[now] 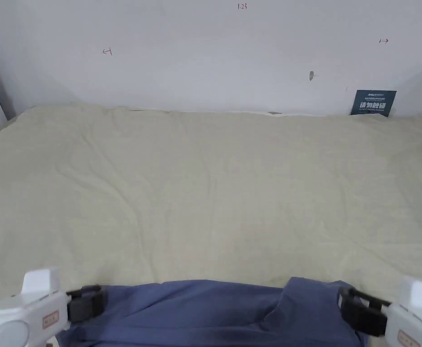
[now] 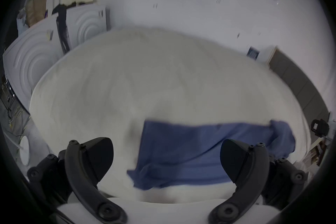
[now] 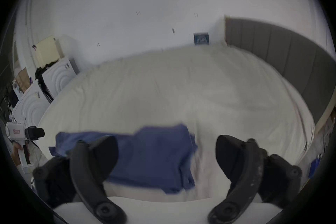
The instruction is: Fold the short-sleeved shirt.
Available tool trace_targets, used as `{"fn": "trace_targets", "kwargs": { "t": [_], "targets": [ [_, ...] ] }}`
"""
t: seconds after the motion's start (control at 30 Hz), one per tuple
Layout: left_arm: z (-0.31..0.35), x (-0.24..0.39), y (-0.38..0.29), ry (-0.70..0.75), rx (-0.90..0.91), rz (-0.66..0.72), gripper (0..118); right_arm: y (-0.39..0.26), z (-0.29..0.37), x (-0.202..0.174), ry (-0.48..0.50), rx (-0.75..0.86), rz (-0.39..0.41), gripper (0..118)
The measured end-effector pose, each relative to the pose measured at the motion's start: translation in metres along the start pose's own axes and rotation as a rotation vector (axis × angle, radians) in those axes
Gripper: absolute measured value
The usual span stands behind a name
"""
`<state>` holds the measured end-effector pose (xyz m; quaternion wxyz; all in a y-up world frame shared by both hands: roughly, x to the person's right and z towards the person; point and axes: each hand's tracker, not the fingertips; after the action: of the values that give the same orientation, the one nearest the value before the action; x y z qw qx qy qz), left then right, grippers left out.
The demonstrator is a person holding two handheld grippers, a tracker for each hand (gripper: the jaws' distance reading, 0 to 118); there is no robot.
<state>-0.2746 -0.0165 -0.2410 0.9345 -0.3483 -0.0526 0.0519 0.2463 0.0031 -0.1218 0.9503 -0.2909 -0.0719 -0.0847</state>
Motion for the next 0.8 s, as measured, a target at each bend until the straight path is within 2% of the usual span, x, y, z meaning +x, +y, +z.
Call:
{"fn": "trace_targets", "kwargs": {
  "t": [0.13, 0.33, 0.43, 0.5, 0.53, 0.57, 0.6, 0.63, 0.8],
  "targets": [
    [0.034, 0.035, 0.037, -0.042, 0.202, -0.058, 118, 0.042, 0.021, -0.034, 0.013, 0.174, 0.046, 113],
    [0.059, 0.086, 0.059, -0.033, 0.45, -0.161, 117, 0.068, 0.038, -0.07, -0.034, 0.383, 0.134, 113],
    [0.063, 0.102, 0.058, -0.02, 0.527, -0.156, 109, 0.07, 0.042, -0.081, -0.061, 0.431, 0.166, 106],
    [0.064, 0.108, 0.055, -0.028, 0.547, -0.152, 84, 0.071, 0.048, -0.09, -0.06, 0.437, 0.167, 83],
    [0.065, 0.11, 0.055, -0.036, 0.552, -0.153, 66, 0.07, 0.05, -0.092, -0.062, 0.442, 0.167, 70],
    [0.064, 0.112, 0.054, -0.041, 0.559, -0.15, 35, 0.069, 0.05, -0.093, -0.063, 0.451, 0.164, 43],
    [0.062, 0.113, 0.053, -0.042, 0.561, -0.151, 10, 0.069, 0.046, -0.089, -0.067, 0.457, 0.166, 21],
    [0.061, 0.116, 0.052, -0.046, 0.56, -0.15, 1, 0.069, 0.045, -0.088, -0.068, 0.457, 0.169, 4],
    [0.059, 0.113, 0.051, -0.081, 0.531, -0.126, 0, 0.067, 0.039, -0.084, -0.081, 0.459, 0.175, 1]
  ]
}}
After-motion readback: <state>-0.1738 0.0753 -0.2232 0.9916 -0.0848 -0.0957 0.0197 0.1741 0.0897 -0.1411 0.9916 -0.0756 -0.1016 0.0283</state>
